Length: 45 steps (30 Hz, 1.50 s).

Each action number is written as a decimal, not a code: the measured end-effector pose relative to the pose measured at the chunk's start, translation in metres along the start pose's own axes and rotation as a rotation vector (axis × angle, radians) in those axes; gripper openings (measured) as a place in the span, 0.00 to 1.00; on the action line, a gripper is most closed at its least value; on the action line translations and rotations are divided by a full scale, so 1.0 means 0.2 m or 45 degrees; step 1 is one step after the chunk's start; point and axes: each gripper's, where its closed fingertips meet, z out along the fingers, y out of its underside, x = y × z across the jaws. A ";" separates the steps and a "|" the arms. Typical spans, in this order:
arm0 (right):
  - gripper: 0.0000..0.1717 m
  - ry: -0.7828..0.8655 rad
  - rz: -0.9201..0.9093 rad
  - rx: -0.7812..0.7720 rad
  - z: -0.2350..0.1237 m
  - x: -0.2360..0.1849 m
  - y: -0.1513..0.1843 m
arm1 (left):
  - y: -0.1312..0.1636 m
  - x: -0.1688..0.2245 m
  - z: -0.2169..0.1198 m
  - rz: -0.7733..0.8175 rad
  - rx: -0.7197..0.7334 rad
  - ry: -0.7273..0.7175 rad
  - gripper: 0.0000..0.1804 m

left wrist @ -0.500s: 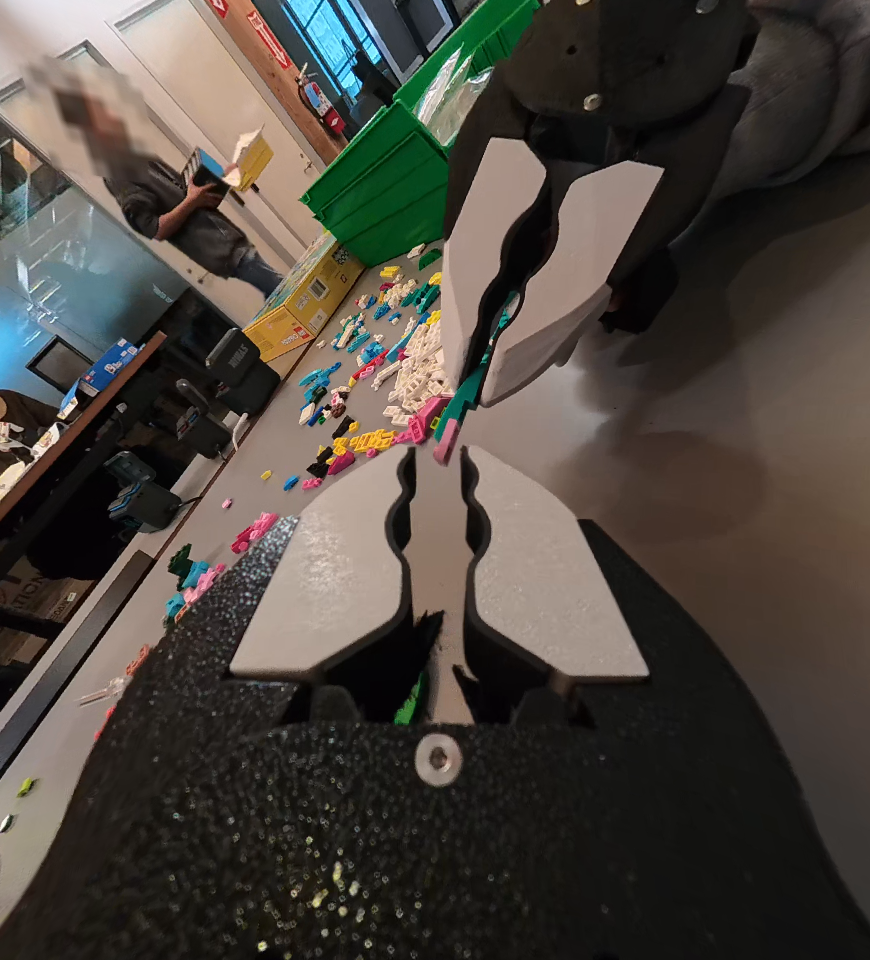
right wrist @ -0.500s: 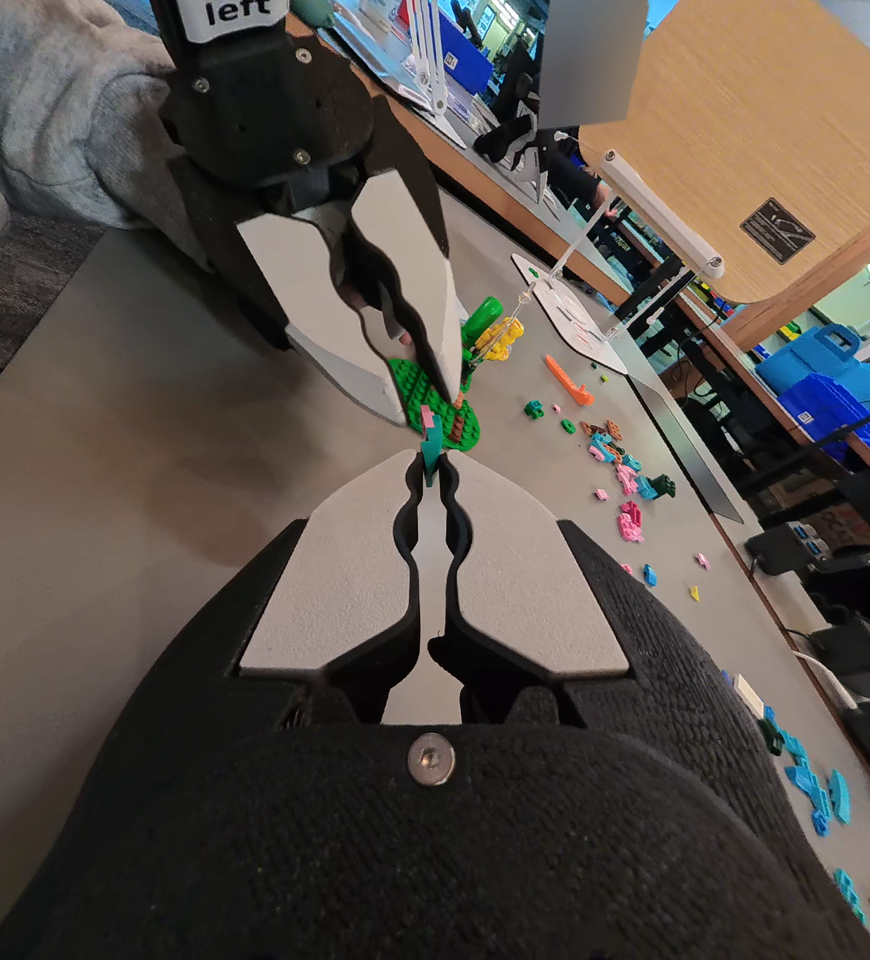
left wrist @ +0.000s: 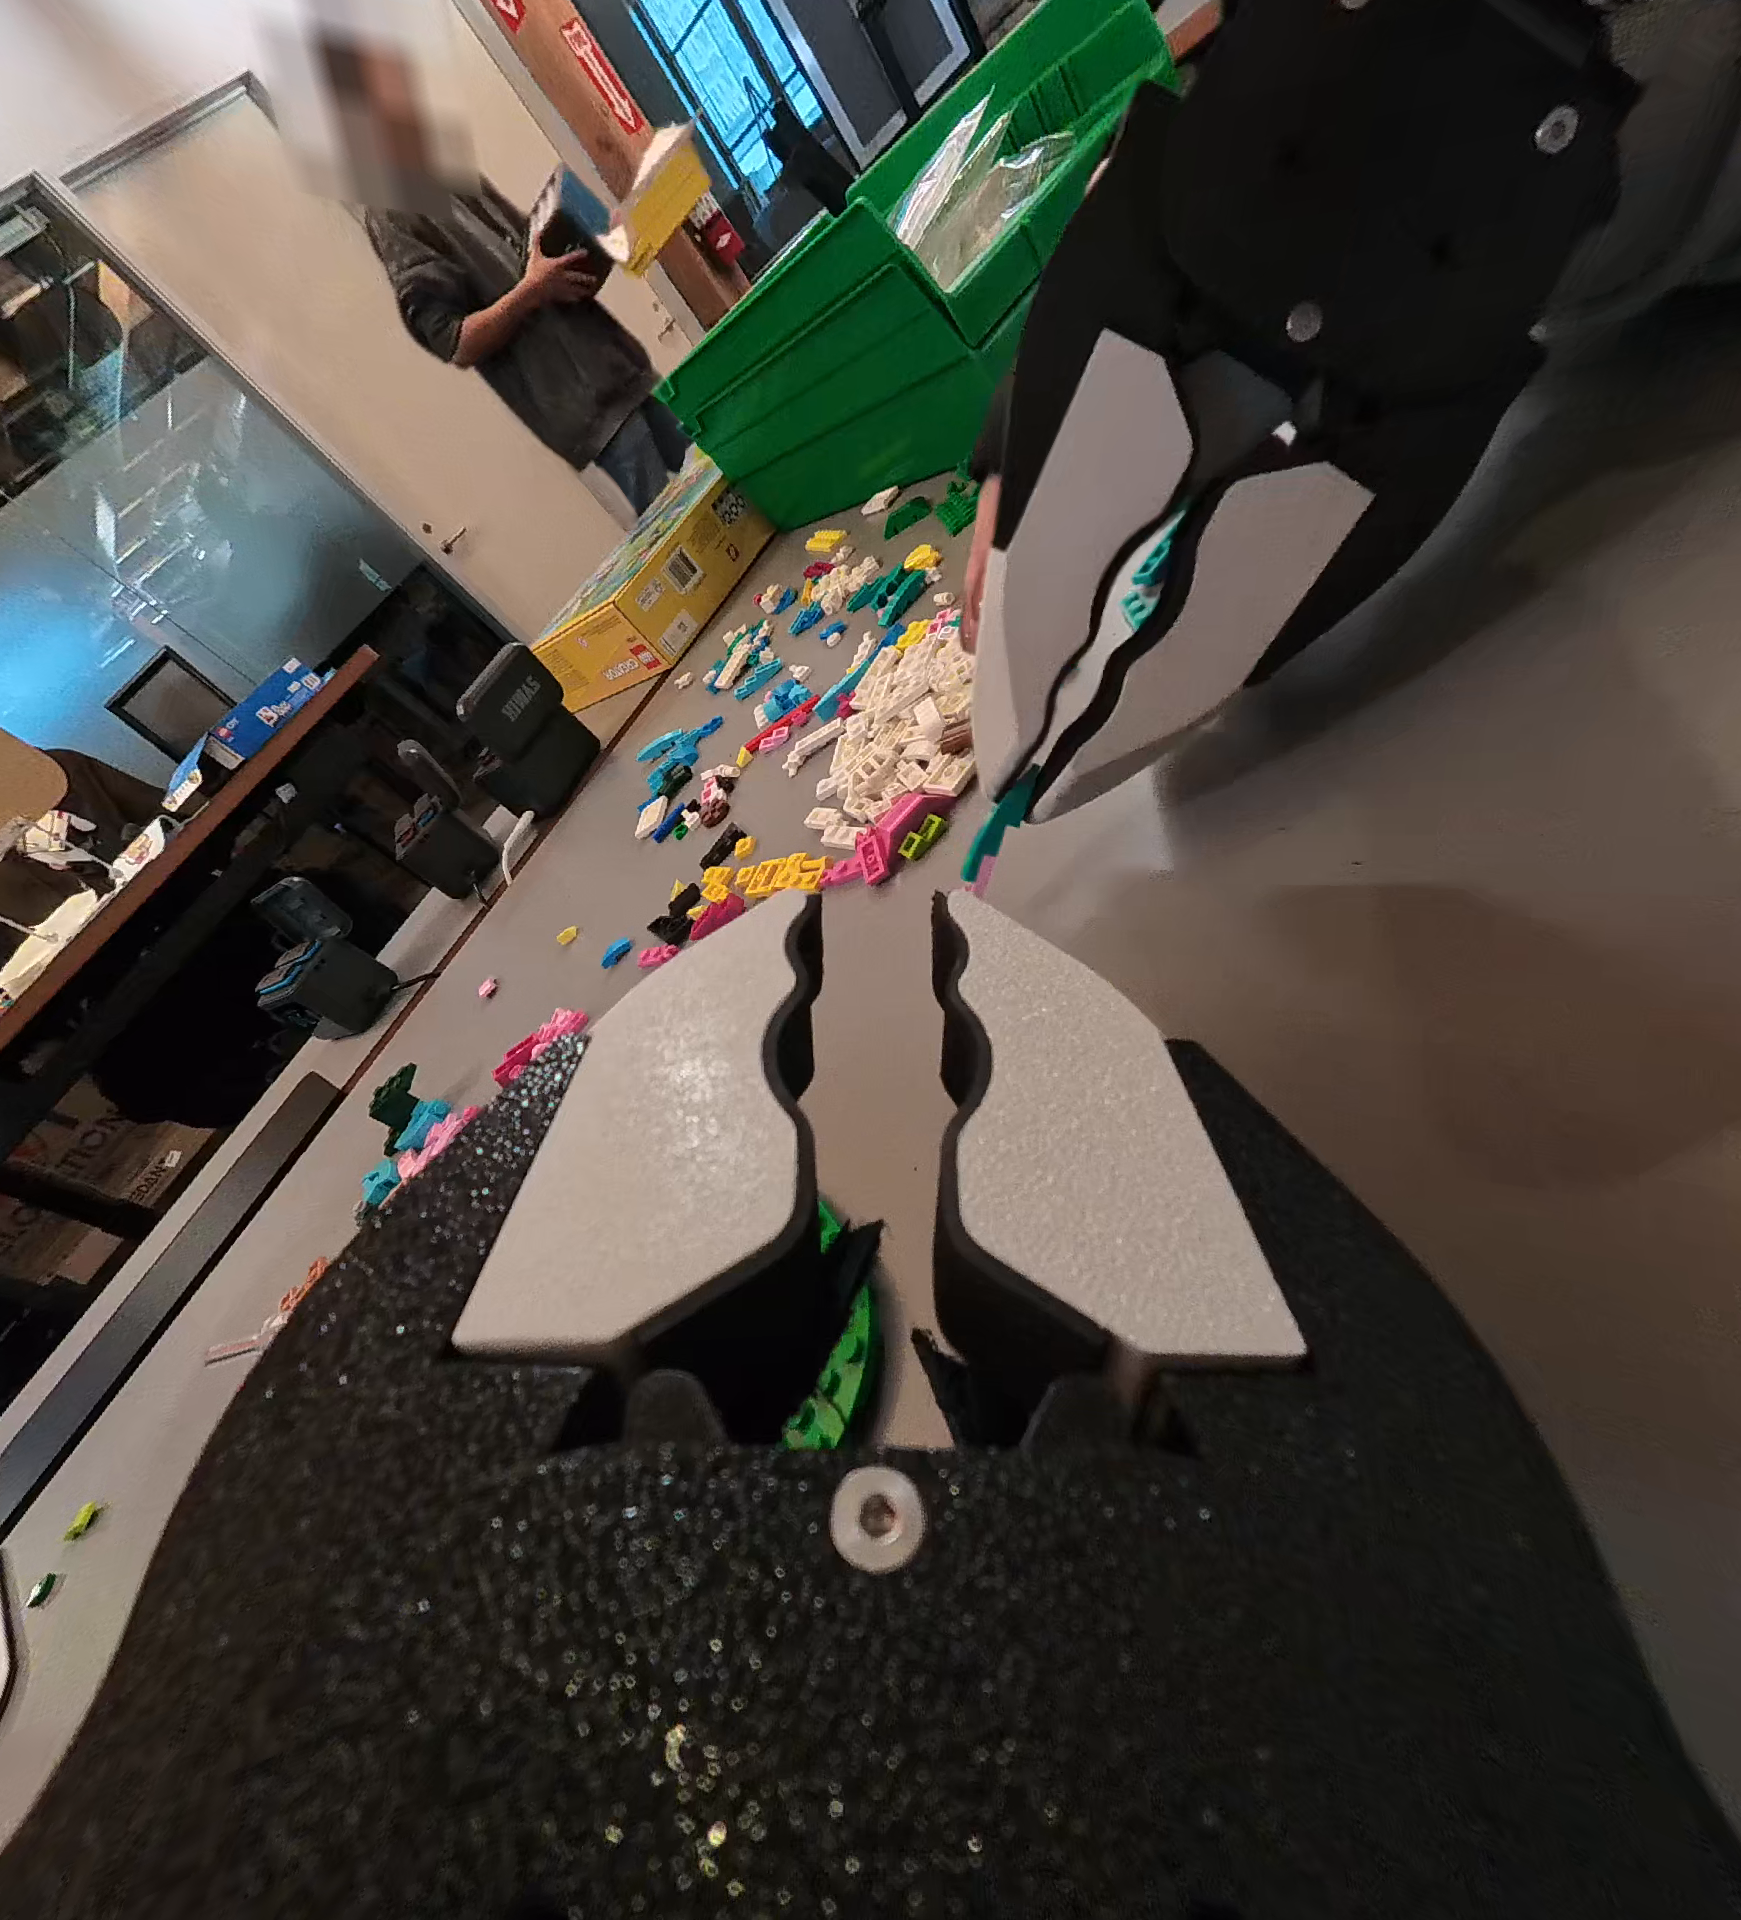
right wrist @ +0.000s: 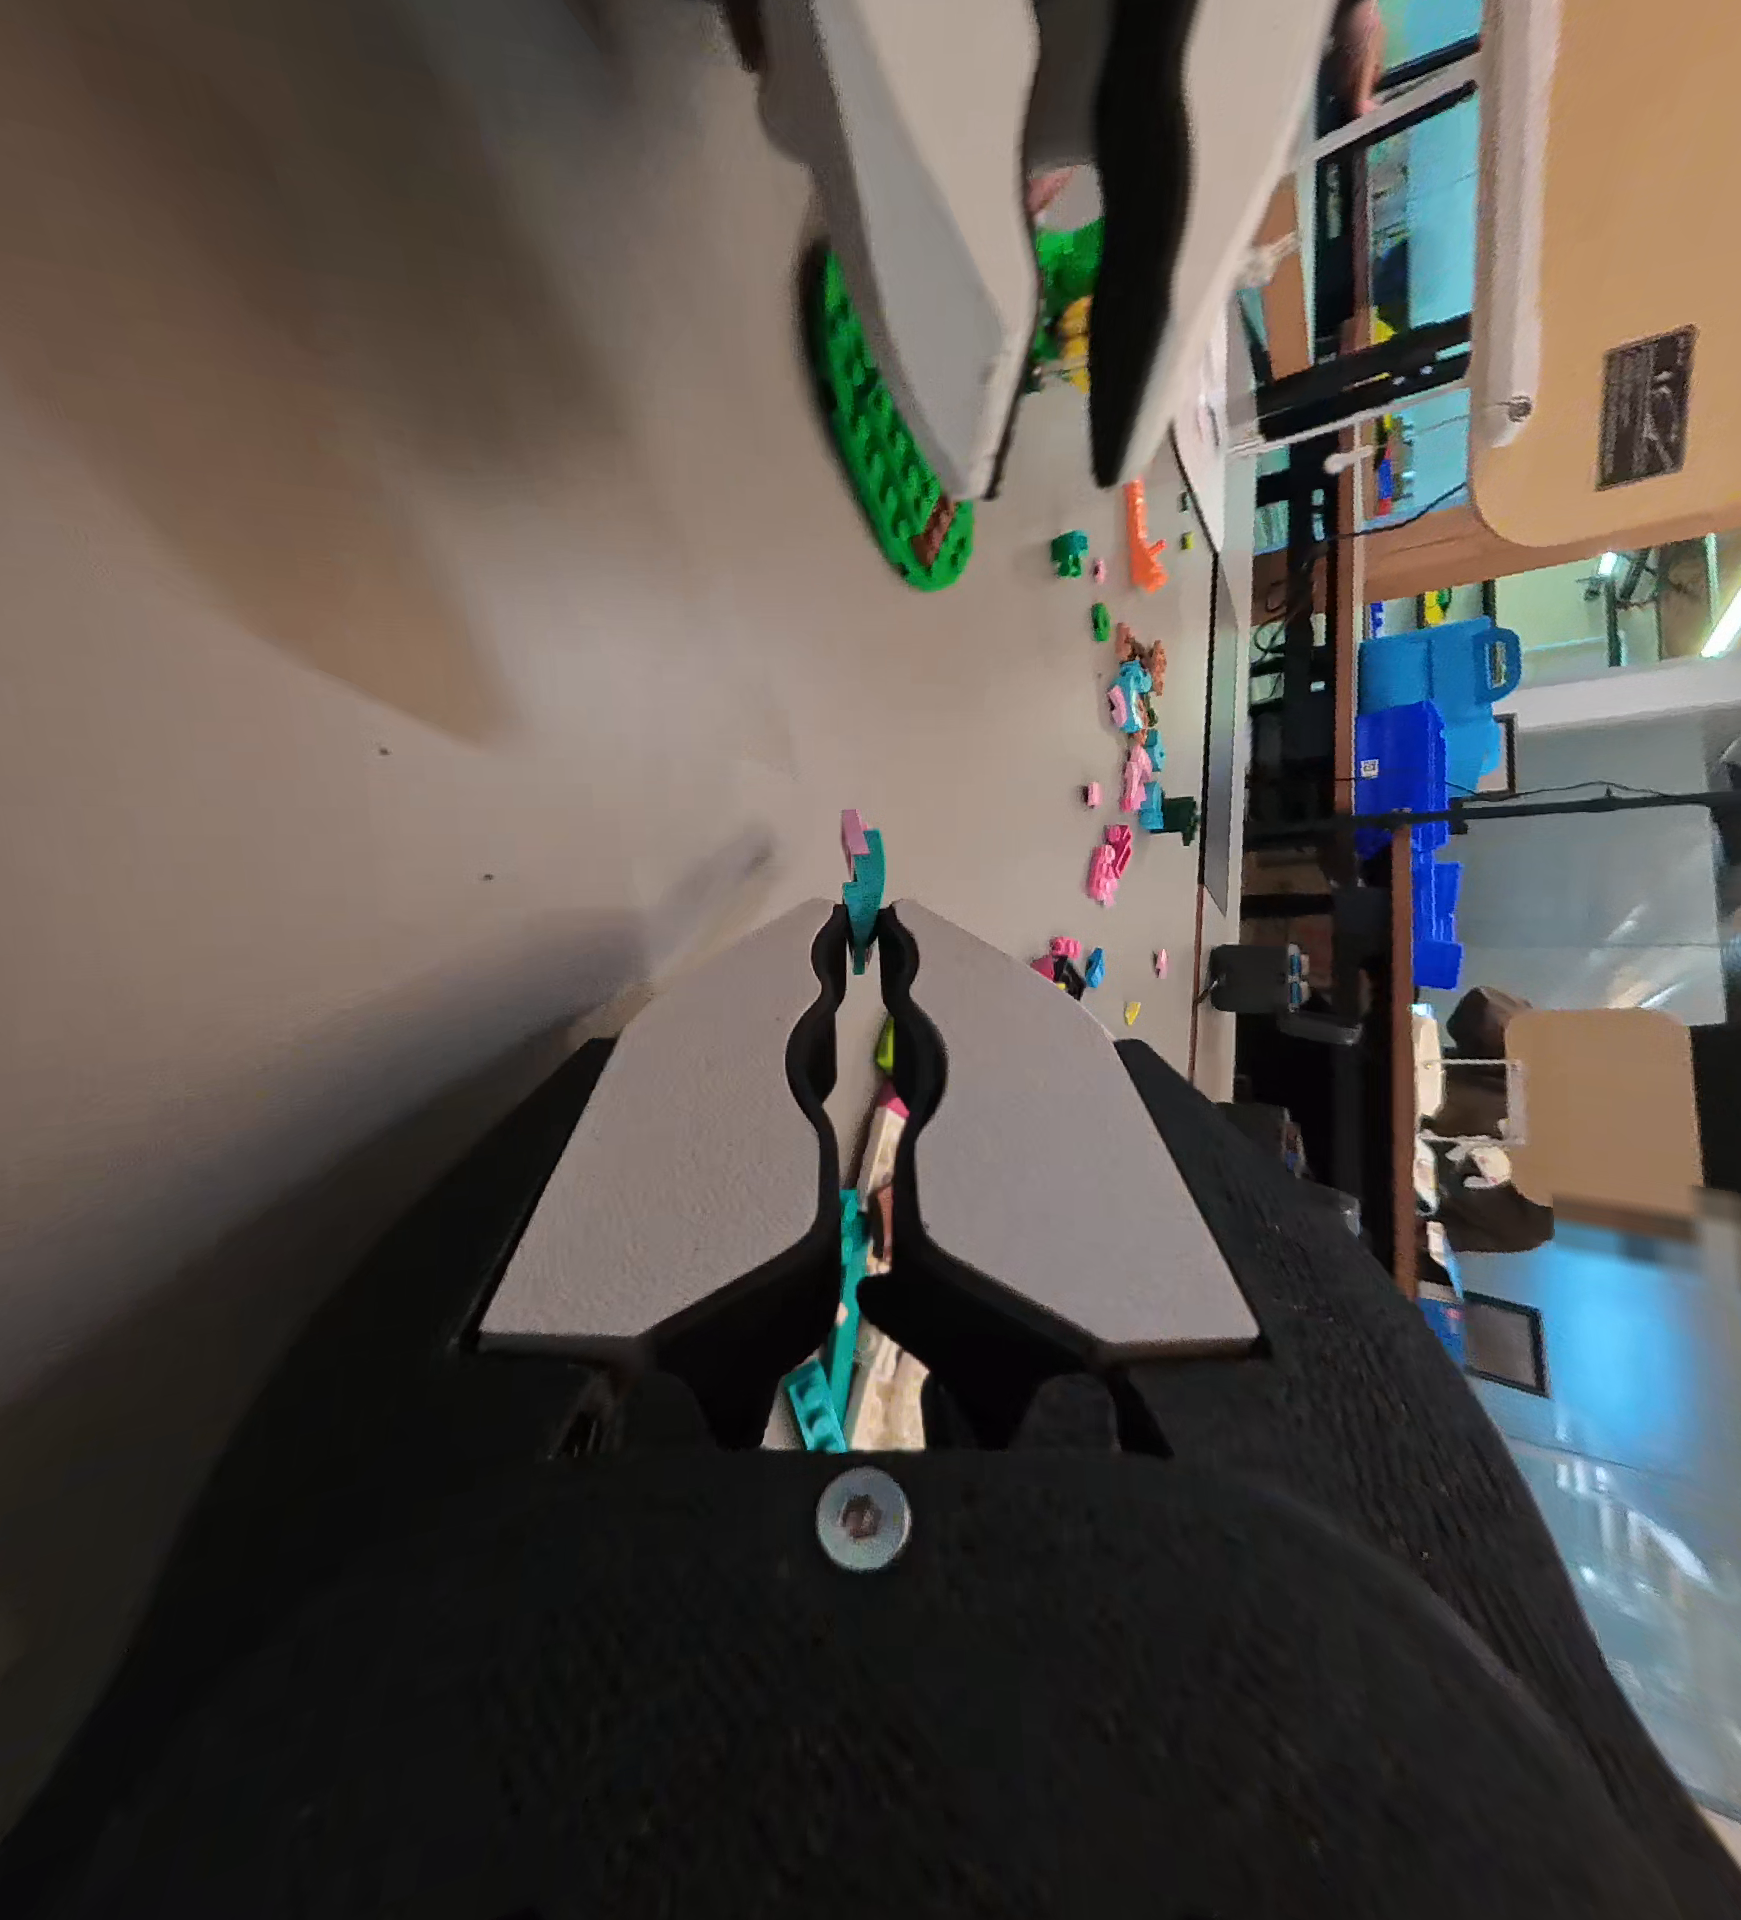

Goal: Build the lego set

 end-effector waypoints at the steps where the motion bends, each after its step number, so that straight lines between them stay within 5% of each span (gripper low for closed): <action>1: 0.02 -0.011 -0.027 -0.013 0.00 -0.01 0.00 | 0.00 0.00 0.00 0.000 0.003 -0.003 0.11; 16: 0.04 -0.072 -0.341 -0.204 0.00 -0.07 0.06 | 0.02 0.00 0.01 0.004 -0.033 0.001 0.10; 26: 0.15 -0.229 -0.158 -0.124 -0.07 -0.08 0.05 | 0.03 0.03 0.01 -0.046 -0.061 0.054 0.07; 35: 0.21 -0.487 0.420 -0.028 -0.18 -0.05 0.09 | 0.03 0.02 0.01 -0.058 -0.054 0.052 0.05; 37: 0.19 -0.410 0.561 0.060 -0.20 0.04 0.10 | 0.03 0.02 0.00 -0.071 -0.052 0.050 0.05; 40: 0.13 0.015 0.734 0.175 -0.19 0.30 0.17 | 0.02 0.01 0.00 -0.118 -0.039 0.069 0.02; 45: 0.04 0.342 1.004 0.121 -0.20 0.43 0.35 | 0.01 -0.01 -0.01 -0.182 -0.010 0.063 0.00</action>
